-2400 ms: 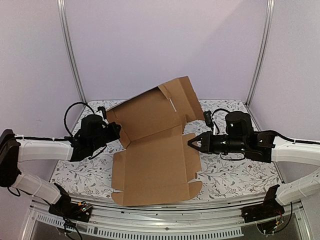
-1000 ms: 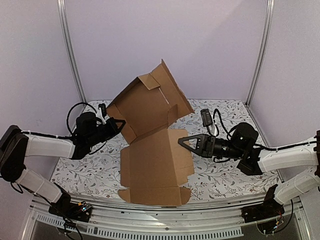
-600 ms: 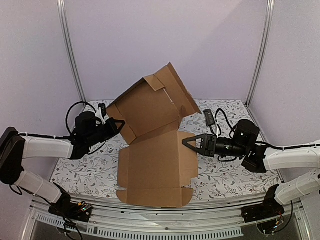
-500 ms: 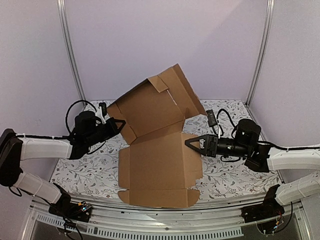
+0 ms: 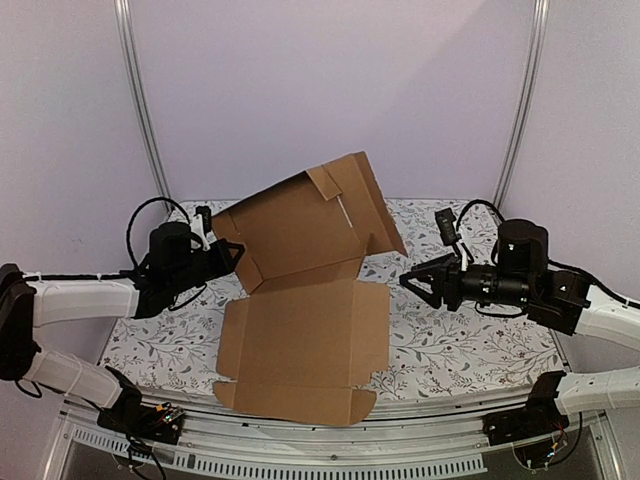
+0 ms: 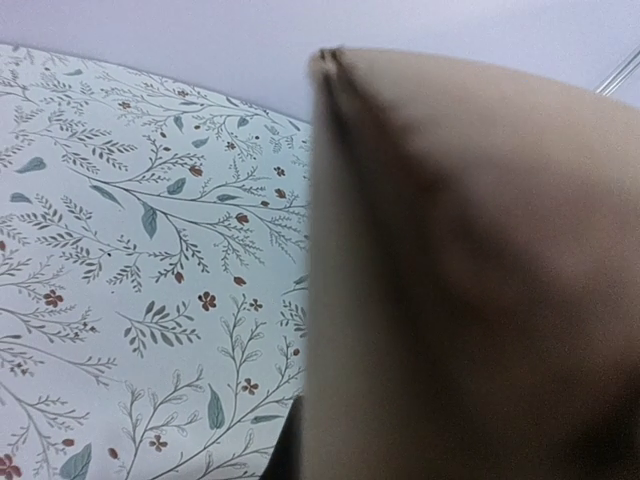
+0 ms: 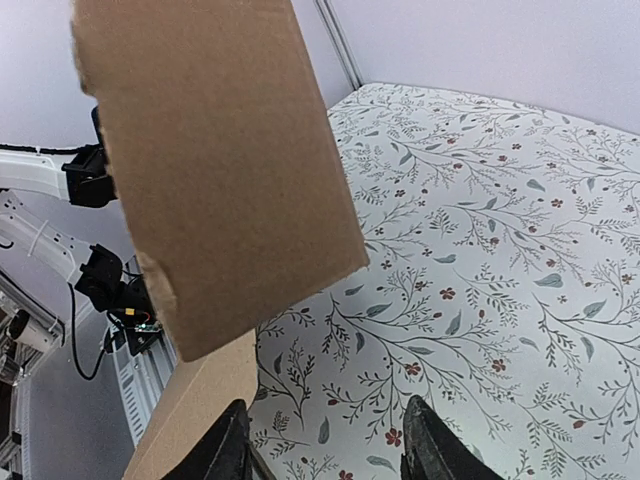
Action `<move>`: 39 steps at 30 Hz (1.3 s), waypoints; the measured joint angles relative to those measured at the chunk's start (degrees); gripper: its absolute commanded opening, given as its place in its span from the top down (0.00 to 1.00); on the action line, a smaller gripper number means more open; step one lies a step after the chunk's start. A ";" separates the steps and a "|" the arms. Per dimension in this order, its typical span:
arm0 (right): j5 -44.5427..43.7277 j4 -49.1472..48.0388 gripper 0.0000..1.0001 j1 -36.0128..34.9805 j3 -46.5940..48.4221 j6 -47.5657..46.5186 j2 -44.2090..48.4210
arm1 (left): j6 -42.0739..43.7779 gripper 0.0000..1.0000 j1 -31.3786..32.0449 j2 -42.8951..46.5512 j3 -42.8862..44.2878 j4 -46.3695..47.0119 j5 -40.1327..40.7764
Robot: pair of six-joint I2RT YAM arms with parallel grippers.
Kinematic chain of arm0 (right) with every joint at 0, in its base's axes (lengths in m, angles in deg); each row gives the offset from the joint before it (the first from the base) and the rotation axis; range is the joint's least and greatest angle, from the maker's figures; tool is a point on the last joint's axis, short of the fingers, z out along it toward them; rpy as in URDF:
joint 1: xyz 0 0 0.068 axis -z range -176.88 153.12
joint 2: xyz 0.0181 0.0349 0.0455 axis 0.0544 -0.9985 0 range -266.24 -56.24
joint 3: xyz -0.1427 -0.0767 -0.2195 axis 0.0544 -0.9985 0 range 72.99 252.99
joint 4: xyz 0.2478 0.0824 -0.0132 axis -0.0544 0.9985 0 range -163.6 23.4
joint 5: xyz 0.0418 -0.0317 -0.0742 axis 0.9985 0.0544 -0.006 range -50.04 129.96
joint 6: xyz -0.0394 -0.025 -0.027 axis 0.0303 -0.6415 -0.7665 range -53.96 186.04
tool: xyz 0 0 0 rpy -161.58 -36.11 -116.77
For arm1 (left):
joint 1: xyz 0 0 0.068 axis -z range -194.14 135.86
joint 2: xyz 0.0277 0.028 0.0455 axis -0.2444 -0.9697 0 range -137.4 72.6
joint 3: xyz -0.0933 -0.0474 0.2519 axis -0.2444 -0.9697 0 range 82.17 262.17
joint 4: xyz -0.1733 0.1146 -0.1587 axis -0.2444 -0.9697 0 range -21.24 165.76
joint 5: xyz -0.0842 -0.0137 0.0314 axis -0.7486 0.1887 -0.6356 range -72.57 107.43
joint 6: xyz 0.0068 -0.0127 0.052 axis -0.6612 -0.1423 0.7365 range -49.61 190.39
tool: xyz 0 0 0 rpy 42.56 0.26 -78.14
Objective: Fold the paper box
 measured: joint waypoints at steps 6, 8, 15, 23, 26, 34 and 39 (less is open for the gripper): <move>-5.29 11.58 0.58 0.17 5.14 -7.21 3.89 | 1.81 1.00 0.13 0.52 0.00 -2.56 2.25; -6.82 14.45 0.64 0.20 7.13 -9.05 4.76 | 2.60 1.00 0.31 0.83 0.07 -3.61 2.71; -13.20 19.96 0.81 0.24 14.73 -13.88 3.17 | 5.42 1.00 2.49 2.10 0.55 -7.54 5.25; -17.44 20.72 0.93 0.61 20.24 -17.51 -7.23 | 7.08 1.00 6.16 3.21 1.27 -9.92 9.60; -17.35 20.37 0.93 0.72 20.79 -17.81 -10.60 | 7.21 1.00 7.61 3.23 1.29 -10.62 11.37; -12.39 19.78 0.93 0.74 20.87 -17.42 -15.65 | 6.47 1.00 11.15 3.26 1.29 -11.82 17.49; -9.46 19.15 0.94 0.70 20.87 -16.09 -16.52 | 5.66 1.00 12.24 3.28 1.29 -12.41 21.09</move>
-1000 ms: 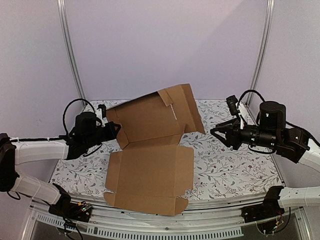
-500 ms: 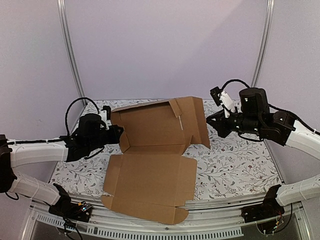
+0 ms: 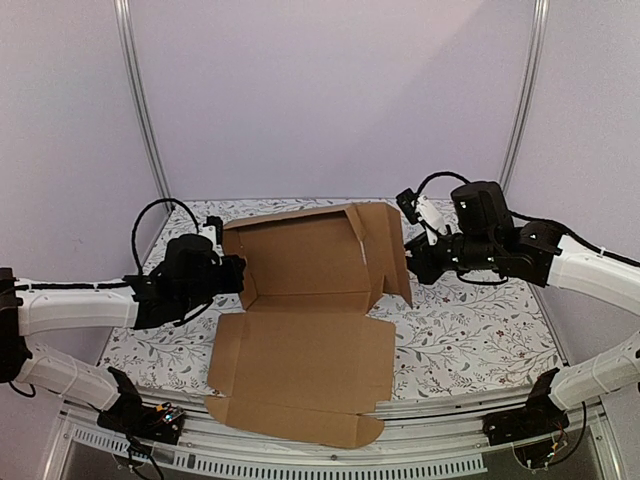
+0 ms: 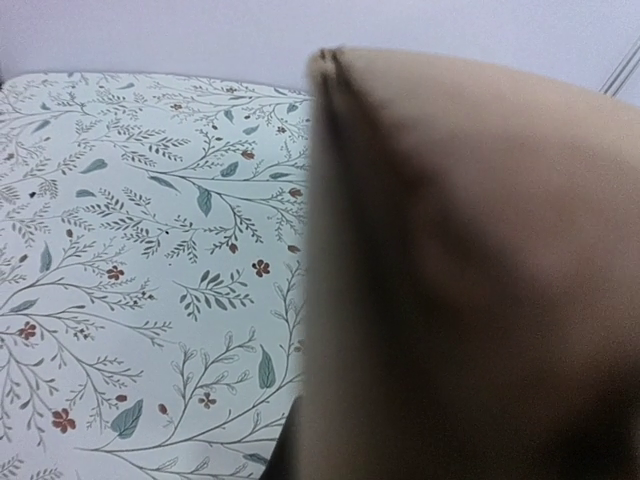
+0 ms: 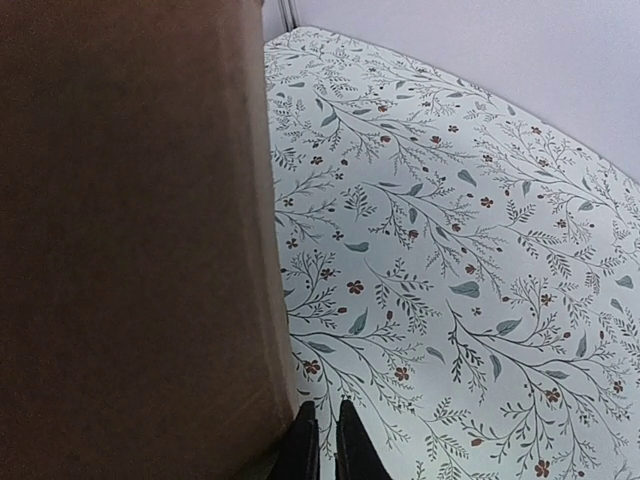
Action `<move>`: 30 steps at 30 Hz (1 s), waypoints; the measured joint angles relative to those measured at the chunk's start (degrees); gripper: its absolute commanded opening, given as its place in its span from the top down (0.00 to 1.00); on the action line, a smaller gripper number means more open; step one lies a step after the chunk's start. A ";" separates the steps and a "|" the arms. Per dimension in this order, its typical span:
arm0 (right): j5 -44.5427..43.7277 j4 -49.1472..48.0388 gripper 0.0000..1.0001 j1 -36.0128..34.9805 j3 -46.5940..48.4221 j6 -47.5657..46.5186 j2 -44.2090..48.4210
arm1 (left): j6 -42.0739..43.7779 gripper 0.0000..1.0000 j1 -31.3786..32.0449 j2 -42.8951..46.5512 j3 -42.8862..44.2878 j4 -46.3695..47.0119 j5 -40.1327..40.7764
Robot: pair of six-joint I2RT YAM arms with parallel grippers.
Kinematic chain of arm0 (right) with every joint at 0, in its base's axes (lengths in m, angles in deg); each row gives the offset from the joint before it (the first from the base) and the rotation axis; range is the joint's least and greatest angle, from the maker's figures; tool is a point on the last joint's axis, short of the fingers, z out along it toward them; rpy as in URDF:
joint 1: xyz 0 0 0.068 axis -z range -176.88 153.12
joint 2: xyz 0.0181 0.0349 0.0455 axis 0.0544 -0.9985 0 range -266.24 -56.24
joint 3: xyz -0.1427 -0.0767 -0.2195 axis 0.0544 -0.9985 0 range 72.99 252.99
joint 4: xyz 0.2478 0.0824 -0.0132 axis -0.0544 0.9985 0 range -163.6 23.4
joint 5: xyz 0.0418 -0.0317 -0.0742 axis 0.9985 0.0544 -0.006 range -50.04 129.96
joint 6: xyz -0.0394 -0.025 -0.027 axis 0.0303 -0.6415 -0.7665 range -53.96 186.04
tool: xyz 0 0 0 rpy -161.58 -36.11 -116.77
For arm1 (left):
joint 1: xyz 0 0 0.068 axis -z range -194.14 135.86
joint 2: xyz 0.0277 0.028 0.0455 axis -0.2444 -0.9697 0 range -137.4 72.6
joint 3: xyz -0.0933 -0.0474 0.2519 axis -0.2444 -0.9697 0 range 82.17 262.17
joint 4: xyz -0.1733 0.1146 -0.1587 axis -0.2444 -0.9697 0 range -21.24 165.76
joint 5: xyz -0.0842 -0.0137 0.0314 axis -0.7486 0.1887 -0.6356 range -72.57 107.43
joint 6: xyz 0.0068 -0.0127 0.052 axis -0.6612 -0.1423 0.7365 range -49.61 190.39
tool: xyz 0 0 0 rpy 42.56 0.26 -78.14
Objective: Fold the paper box
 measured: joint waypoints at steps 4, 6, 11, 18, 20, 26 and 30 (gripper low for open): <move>0.76 -0.52 0.94 -0.66 0.00 0.98 -0.90 | -0.61 1.00 0.61 0.07 0.00 -0.66 2.25; 0.90 -0.66 0.93 -1.22 0.00 1.51 -1.38 | -0.74 1.00 0.83 0.26 0.00 -1.16 3.06; 1.27 -1.86 0.92 -3.26 0.00 3.37 -2.71 | -1.25 1.00 1.16 0.79 0.04 -1.60 4.37; 2.32 -4.09 0.84 -4.07 0.00 5.97 -4.35 | -1.22 1.00 1.55 1.05 0.07 -1.90 5.53; 2.75 -4.42 0.82 -4.15 0.00 6.34 -4.39 | -1.22 1.00 1.79 1.31 0.07 -2.14 5.92; 5.01 -6.36 0.79 -4.26 0.00 6.73 -4.39 | -1.22 1.00 2.71 1.81 0.09 -2.64 7.89; 6.86 -8.31 0.77 -4.46 0.00 6.80 -4.39 | -1.20 1.00 3.30 1.81 0.09 -3.67 9.11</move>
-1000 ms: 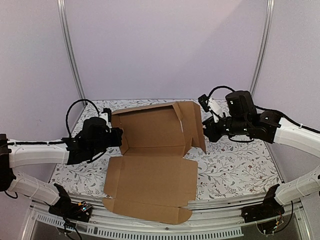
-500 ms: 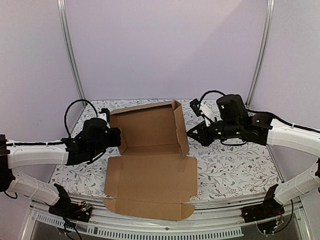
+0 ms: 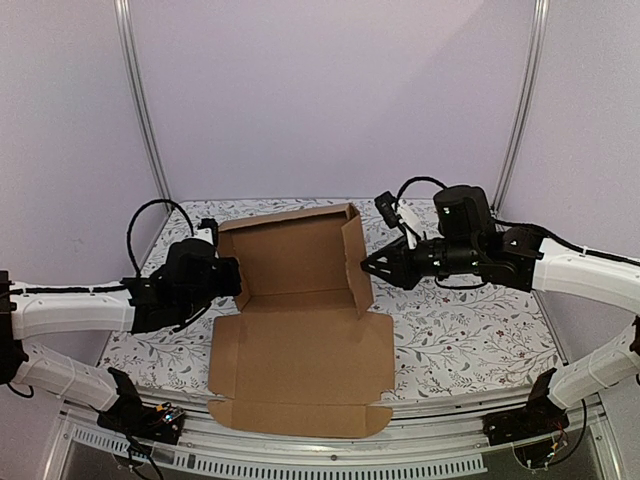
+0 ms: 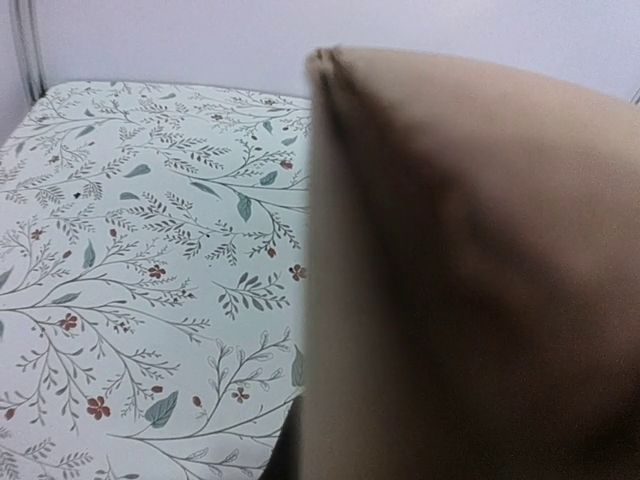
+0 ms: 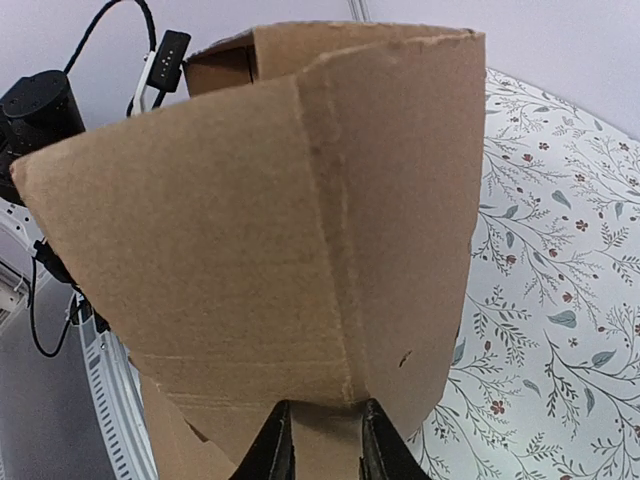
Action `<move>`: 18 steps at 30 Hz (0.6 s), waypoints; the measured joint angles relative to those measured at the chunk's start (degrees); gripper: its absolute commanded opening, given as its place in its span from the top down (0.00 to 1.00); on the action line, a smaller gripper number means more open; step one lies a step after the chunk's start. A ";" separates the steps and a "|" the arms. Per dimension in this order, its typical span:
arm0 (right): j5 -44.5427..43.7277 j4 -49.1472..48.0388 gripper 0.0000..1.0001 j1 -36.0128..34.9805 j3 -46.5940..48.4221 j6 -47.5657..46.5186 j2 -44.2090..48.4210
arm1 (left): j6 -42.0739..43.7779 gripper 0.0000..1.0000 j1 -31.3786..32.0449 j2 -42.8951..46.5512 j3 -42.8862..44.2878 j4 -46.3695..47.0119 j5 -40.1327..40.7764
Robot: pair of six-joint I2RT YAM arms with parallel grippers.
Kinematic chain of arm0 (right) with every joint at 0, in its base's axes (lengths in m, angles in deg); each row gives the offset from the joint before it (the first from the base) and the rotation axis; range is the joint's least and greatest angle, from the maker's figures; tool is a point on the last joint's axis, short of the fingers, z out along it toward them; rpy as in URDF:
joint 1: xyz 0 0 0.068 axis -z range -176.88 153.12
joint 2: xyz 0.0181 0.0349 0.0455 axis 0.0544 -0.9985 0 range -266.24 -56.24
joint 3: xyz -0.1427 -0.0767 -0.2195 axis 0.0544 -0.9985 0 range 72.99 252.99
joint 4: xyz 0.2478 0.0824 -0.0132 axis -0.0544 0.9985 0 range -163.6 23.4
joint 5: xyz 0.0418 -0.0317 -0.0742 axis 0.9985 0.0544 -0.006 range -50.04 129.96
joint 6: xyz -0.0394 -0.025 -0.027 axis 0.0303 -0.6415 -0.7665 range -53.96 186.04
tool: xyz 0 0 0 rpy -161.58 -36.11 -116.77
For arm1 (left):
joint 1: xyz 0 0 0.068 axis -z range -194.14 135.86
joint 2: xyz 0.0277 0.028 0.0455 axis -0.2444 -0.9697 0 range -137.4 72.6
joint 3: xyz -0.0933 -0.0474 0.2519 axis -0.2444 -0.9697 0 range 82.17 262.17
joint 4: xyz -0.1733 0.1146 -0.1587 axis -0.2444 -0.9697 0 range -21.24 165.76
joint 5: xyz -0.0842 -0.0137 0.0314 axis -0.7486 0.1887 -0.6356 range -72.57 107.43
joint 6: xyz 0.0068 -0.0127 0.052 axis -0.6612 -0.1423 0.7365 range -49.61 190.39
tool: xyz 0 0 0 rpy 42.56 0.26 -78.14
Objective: Fold the paper box
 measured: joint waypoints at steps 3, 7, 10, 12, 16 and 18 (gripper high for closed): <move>1.01 -1.11 0.75 -0.26 0.00 0.11 0.00 | 0.00 1.00 0.11 0.00 0.00 -0.57 0.44; 1.55 -2.05 0.71 -0.44 0.00 0.17 -0.11 | 0.00 1.00 0.26 0.02 0.00 -0.66 0.59; 1.49 -2.73 0.69 -0.50 0.00 0.15 -0.76 | 0.00 1.00 0.37 0.02 0.00 -0.70 0.68; 1.33 -3.13 0.68 -0.61 0.00 -0.07 -1.68 | 0.00 1.00 0.44 0.02 0.00 -0.90 0.72; -0.42 -3.39 0.63 -1.09 0.66 -0.52 -3.96 | 0.02 1.00 0.72 0.02 0.00 -1.51 0.98; -2.23 -3.39 0.61 -1.68 1.42 -0.79 -5.16 | 0.04 1.00 0.85 0.02 0.02 -1.62 1.27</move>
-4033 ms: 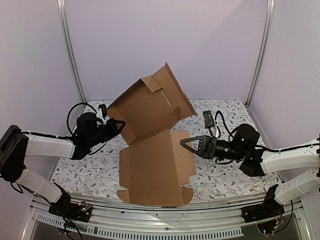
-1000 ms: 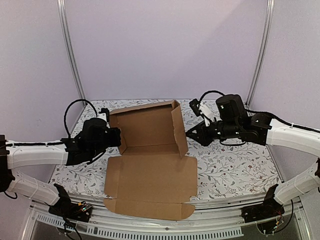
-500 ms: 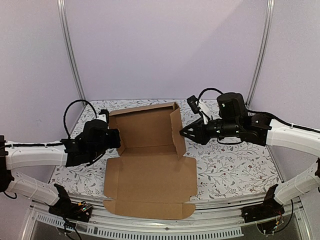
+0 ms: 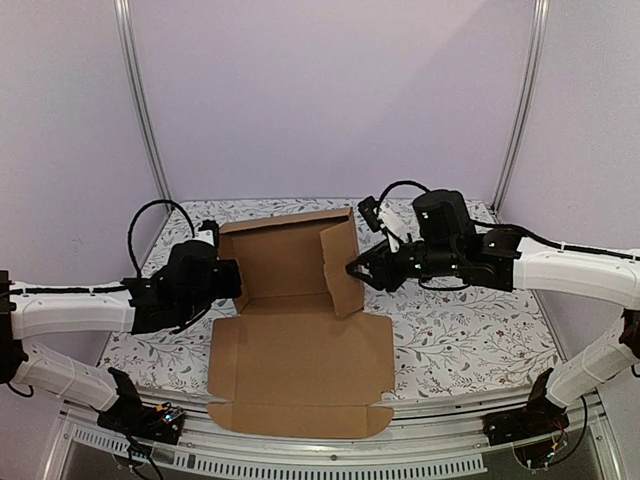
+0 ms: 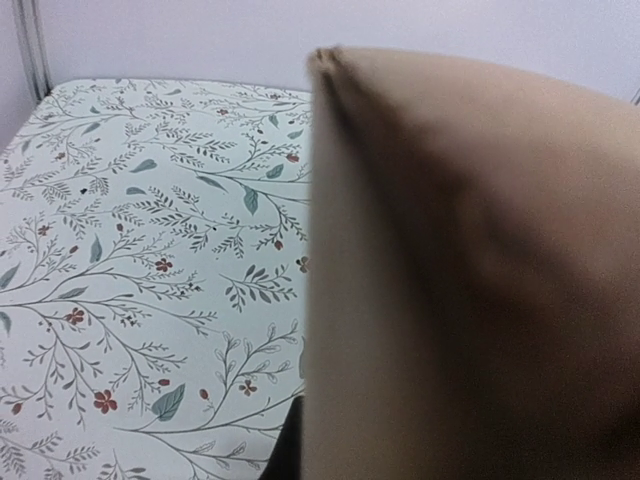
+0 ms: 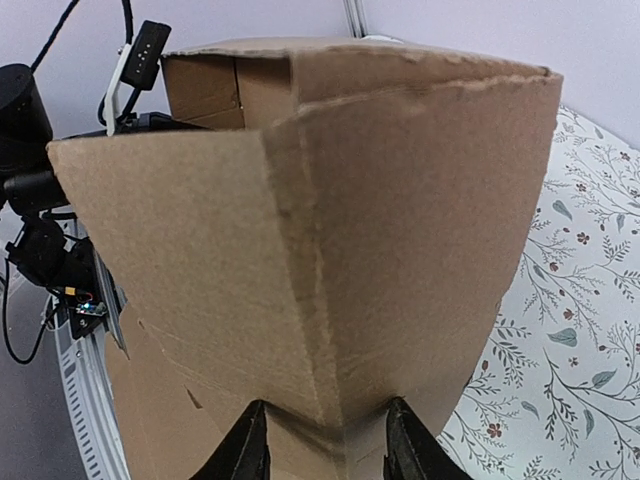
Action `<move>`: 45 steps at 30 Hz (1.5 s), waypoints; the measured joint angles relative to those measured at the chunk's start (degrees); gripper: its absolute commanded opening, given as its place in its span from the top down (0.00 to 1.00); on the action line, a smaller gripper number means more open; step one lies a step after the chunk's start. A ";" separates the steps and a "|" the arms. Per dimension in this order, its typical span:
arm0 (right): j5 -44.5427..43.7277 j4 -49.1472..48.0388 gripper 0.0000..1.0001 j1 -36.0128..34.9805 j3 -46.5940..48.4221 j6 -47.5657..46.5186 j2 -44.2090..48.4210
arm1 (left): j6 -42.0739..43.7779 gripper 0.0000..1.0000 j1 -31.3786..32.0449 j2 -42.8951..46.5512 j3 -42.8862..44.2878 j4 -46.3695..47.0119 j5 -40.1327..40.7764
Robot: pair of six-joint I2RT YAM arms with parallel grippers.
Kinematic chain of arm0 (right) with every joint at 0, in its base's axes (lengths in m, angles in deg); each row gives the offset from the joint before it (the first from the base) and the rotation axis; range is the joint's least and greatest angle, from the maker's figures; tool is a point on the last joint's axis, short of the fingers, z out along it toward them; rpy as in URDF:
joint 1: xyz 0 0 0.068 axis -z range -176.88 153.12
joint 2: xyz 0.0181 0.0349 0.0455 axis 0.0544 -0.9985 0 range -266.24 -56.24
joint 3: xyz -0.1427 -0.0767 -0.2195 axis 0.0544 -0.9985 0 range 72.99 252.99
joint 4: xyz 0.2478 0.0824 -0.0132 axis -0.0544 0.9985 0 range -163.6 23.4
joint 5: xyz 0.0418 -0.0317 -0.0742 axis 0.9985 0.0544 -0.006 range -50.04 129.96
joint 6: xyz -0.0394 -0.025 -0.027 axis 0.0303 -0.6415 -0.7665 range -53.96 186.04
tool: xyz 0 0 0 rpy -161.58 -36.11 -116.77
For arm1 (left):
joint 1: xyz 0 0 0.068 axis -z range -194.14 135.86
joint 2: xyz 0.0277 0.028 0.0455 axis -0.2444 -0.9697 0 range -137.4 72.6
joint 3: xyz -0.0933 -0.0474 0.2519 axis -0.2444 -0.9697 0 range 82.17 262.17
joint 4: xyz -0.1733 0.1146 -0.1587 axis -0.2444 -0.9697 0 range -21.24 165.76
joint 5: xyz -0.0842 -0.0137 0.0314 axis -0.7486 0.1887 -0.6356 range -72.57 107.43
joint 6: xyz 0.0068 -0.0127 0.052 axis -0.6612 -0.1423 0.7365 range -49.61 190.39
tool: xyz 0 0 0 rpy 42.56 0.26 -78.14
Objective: Fold the paper box
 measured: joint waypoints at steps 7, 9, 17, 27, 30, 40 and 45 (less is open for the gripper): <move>-7.41 -0.02 0.59 -2.27 2.14 -1.20 -2.64 | 0.15 1.00 0.35 -0.37 1.22 -1.49 1.60; -9.94 -0.04 0.57 -2.80 2.64 -1.33 -3.39 | 0.13 1.00 0.55 -0.90 1.73 -1.70 2.23; -18.47 -0.48 0.52 -4.50 3.04 -1.11 -5.77 | 0.13 1.00 2.08 -3.02 3.56 -3.43 4.68; -25.75 -4.09 0.48 -4.57 3.06 -0.33 -6.75 | 0.15 1.00 4.00 -3.87 5.33 -3.80 6.88; -27.69 -5.14 0.51 -4.61 3.06 -0.13 -7.41 | 0.13 1.00 4.74 -3.89 5.49 -4.04 7.45; -33.20 -7.98 0.84 -4.48 3.08 0.70 -10.29 | -0.48 1.00 6.21 -4.98 6.95 -6.51 10.49; -35.58 -8.55 1.00 -4.33 3.08 1.07 -11.30 | -0.96 1.00 6.51 -5.88 7.48 -7.34 11.82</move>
